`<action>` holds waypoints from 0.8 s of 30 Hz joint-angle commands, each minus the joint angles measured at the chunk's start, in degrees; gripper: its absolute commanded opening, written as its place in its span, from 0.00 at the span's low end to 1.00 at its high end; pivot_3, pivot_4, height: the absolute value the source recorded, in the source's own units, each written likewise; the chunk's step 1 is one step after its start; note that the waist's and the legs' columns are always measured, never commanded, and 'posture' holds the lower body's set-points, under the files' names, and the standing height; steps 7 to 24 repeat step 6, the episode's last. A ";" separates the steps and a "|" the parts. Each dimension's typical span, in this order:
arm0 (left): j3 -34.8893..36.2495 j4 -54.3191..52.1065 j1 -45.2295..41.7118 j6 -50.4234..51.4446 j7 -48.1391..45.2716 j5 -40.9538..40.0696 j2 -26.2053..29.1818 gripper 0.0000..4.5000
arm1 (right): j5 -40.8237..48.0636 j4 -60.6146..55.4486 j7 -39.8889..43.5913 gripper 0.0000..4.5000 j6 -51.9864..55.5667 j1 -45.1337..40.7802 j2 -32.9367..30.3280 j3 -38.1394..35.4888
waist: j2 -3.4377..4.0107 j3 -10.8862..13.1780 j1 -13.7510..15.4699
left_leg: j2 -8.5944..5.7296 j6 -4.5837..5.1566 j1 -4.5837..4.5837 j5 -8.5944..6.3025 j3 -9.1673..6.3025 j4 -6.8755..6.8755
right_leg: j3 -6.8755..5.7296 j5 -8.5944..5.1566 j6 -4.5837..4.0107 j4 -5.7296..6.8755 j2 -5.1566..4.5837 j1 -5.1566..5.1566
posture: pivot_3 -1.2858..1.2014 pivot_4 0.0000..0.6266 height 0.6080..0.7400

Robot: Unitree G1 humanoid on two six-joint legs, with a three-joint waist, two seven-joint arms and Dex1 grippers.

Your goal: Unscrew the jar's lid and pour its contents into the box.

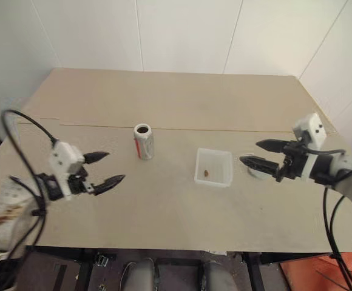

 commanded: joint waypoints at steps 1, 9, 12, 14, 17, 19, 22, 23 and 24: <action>4.28 -1.01 -1.59 1.74 -3.29 -4.67 2.90 0.99 | -1.27 0.02 1.74 1.00 -4.21 0.73 -1.09 -1.74 | 0.04 -0.01 -0.11 | -0.01 -0.01 0.09 0.01 0.02 0.00 | 0.02 0.01 -0.03 0.03 0.03 0.03 | 0.52 0.24 1.00; 1.47 -0.11 -4.74 1.95 -1.32 -5.28 0.82 0.99 | -0.48 -0.76 1.94 1.00 -2.71 1.38 -2.11 -2.24 | 0.11 0.03 -0.14 | 0.06 -0.22 0.39 0.14 0.10 -0.04 | 0.18 0.11 -0.21 0.09 0.24 0.15 | 0.52 0.24 1.00; 1.47 -0.11 -4.74 1.95 -1.32 -5.28 0.82 0.99 | -0.48 -0.76 1.94 1.00 -2.71 1.38 -2.11 -2.24 | 0.11 0.03 -0.14 | 0.06 -0.22 0.39 0.14 0.10 -0.04 | 0.18 0.11 -0.21 0.09 0.24 0.15 | 0.52 0.24 1.00; 1.47 -0.11 -4.74 1.95 -1.32 -5.28 0.82 0.99 | -0.48 -0.76 1.94 1.00 -2.71 1.38 -2.11 -2.24 | 0.11 0.03 -0.14 | 0.06 -0.22 0.39 0.14 0.10 -0.04 | 0.18 0.11 -0.21 0.09 0.24 0.15 | 0.52 0.24 1.00; 1.47 -0.11 -4.74 1.95 -1.32 -5.28 0.82 0.99 | -0.48 -0.76 1.94 1.00 -2.71 1.38 -2.11 -2.24 | 0.11 0.03 -0.14 | 0.06 -0.22 0.39 0.14 0.10 -0.04 | 0.18 0.11 -0.21 0.09 0.24 0.15 | 0.52 0.24 1.00; 1.47 -0.11 -4.74 1.95 -1.32 -5.28 0.82 0.99 | -0.48 -0.76 1.94 1.00 -2.71 1.38 -2.11 -2.24 | 0.11 0.03 -0.14 | 0.06 -0.22 0.39 0.14 0.10 -0.04 | 0.18 0.11 -0.21 0.09 0.24 0.15 | 0.52 0.24 1.00; 1.47 -0.11 -4.74 1.95 -1.32 -5.28 0.82 0.99 | -0.48 -0.76 1.94 1.00 -2.71 1.38 -2.11 -2.24 | 0.11 0.03 -0.14 | 0.06 -0.22 0.39 0.14 0.10 -0.04 | 0.18 0.11 -0.21 0.09 0.24 0.15 | 0.52 0.24 1.00; 1.47 -0.11 -4.74 1.95 -1.32 -5.28 0.82 0.99 | -0.48 -0.76 1.94 1.00 -2.71 1.38 -2.11 -2.24 | 0.11 0.03 -0.14 | 0.06 -0.22 0.39 0.14 0.10 -0.04 | 0.18 0.11 -0.21 0.09 0.24 0.15 | 0.52 0.24 1.00; 1.47 -0.11 -4.74 1.95 -1.32 -5.28 0.82 0.99 | -0.48 -0.76 1.94 1.00 -2.71 1.38 -2.11 -2.24 | 0.11 0.03 -0.14 | 0.06 -0.22 0.39 0.14 0.10 -0.04 | 0.18 0.11 -0.21 0.09 0.24 0.15 | 0.52 0.24 1.00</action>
